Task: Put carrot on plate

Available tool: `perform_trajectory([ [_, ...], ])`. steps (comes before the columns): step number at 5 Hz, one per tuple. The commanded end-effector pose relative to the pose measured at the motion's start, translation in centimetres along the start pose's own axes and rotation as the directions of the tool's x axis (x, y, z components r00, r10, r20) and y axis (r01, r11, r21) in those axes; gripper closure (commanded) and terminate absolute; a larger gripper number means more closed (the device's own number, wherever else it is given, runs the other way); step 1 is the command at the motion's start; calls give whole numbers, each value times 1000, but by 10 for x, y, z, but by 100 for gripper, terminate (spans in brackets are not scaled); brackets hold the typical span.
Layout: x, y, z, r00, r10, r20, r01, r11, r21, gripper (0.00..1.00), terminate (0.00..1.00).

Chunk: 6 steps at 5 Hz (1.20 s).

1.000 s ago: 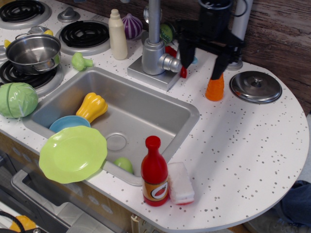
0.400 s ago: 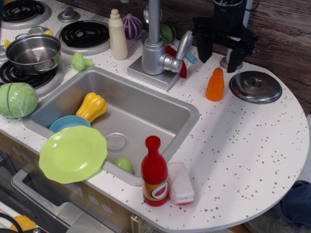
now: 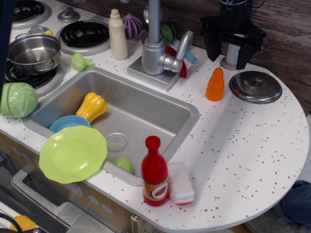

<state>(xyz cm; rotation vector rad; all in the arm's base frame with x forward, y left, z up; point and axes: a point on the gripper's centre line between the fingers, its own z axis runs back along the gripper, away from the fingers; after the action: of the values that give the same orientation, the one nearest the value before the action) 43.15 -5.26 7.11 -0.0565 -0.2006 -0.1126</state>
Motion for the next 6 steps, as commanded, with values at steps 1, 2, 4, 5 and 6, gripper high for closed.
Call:
perform_trajectory([
  [1,4,12,-3,996,-37,82,32,998,52,0,0],
  [2,1,20,-14,995,-34,92,31,999,40,0,0],
  [4,-3,16,-20,996,8,93,-11,1000,27,100,0],
  [5,-4,15,-17,996,16,90,-18,1000,18,100,0],
  [6,-8,11,-9,994,43,101,-46,999,23,100,0],
])
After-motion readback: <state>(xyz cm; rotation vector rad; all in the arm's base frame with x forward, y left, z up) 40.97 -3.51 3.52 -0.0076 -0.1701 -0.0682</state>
